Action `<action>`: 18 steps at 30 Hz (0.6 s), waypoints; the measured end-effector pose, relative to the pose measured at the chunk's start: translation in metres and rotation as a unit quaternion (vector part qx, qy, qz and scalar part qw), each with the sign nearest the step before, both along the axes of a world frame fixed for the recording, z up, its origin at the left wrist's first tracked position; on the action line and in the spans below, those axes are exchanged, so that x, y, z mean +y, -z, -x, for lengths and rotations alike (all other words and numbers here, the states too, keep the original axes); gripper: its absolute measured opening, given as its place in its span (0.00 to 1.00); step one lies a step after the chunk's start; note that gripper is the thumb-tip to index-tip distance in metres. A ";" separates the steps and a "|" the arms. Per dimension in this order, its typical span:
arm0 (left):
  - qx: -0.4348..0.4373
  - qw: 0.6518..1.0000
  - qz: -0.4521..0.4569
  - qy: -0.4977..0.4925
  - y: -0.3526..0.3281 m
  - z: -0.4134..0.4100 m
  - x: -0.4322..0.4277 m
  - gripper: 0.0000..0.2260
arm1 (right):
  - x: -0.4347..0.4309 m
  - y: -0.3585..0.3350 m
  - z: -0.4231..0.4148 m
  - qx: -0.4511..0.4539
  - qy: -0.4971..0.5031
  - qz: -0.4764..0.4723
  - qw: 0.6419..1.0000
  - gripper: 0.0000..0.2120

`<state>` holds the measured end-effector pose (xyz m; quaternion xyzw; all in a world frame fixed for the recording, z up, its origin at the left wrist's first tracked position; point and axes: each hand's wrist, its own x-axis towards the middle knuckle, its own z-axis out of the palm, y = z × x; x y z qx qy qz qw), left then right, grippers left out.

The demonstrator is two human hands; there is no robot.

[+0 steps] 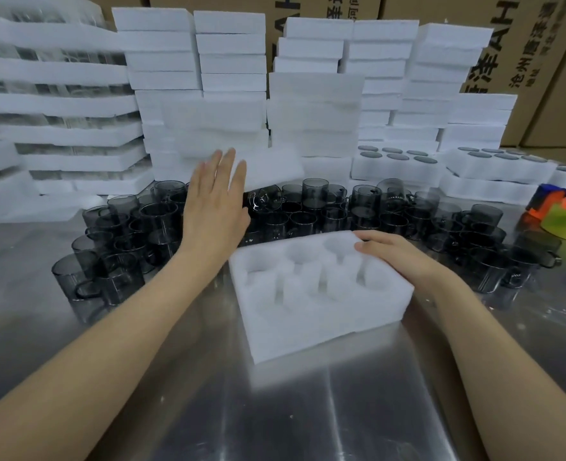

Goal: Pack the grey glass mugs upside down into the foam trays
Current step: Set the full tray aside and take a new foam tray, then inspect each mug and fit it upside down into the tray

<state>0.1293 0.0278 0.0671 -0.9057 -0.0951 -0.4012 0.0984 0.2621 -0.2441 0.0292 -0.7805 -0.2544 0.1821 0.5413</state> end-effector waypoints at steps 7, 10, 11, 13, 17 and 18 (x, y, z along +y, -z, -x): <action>0.036 0.999 -0.007 -0.005 -0.037 -0.039 0.026 0.34 | 0.001 -0.002 0.004 0.026 -0.035 0.003 0.999 0.12; -0.036 0.996 0.075 0.037 -0.054 -0.031 0.060 0.34 | 0.001 -0.001 0.001 0.027 -0.045 0.009 0.999 0.11; -0.051 0.993 0.104 0.022 -0.058 -0.027 0.075 0.33 | 0.001 -0.001 0.001 0.025 -0.044 0.010 0.999 0.11; -0.059 0.979 0.191 -0.048 -0.058 -0.017 0.109 0.33 | 0.001 0.000 0.000 0.028 -0.039 0.010 0.999 0.11; -0.229 0.873 0.420 -0.094 -0.048 0.004 0.138 0.25 | 0.004 0.000 -0.002 0.023 -0.027 0.018 0.999 0.11; -0.286 0.854 0.427 -0.083 -0.045 0.007 0.134 0.23 | 0.006 0.001 -0.002 0.009 -0.017 0.025 1.000 0.10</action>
